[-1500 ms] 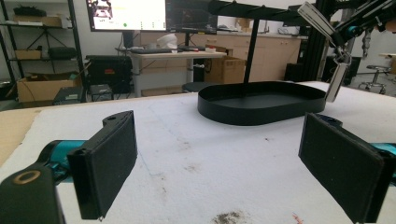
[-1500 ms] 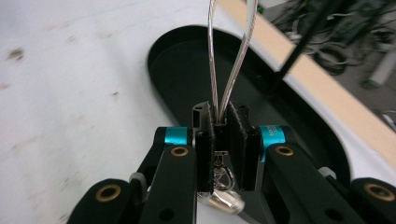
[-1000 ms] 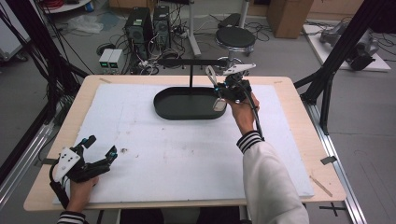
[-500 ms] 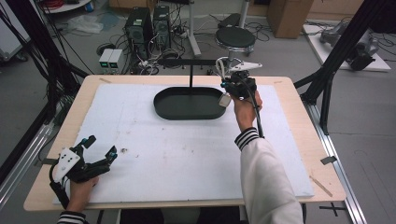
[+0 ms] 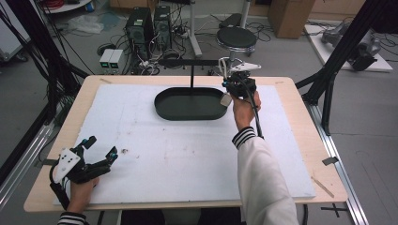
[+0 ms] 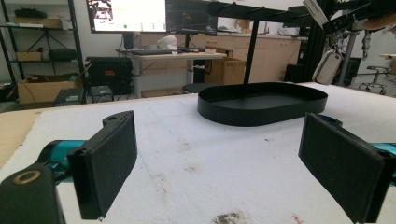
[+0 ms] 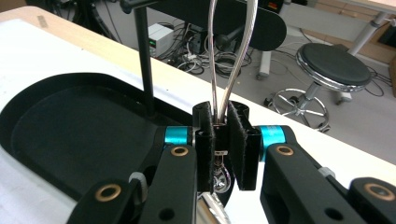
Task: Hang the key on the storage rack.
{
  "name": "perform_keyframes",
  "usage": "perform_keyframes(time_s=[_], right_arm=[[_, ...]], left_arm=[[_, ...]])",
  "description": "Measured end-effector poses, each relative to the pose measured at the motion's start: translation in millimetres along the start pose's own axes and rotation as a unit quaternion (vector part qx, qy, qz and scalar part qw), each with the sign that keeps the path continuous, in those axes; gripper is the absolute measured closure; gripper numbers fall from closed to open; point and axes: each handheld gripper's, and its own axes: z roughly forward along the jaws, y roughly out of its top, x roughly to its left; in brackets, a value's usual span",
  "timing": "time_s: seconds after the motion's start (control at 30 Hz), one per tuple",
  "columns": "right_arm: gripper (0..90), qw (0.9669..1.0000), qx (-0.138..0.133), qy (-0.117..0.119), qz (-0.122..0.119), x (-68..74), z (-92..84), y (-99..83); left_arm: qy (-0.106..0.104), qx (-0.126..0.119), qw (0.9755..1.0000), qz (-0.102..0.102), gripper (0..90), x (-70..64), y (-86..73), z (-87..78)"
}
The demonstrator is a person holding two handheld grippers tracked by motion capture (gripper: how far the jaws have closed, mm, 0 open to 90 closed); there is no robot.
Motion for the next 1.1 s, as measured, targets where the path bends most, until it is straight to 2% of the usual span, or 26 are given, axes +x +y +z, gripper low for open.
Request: perform_keyframes(time_s=[0.37,0.63,1.1], right_arm=[[81.4,0.9999,0.004,-0.003,0.010,2.4,11.2,-3.1],[81.4,0.9996,0.007,-0.014,0.022,3.4,20.5,-6.9],[81.4,0.9991,0.012,-0.009,0.040,1.5,32.8,-13.3]], left_arm=[[0.000,0.000,1.0000,0.000,12.0,0.0,0.0,0.0],[0.000,0.000,1.0000,-0.002,12.0,-0.3,-0.1,-0.1],[0.001,-0.001,1.0000,-0.001,12.0,-0.2,-0.1,0.0]])
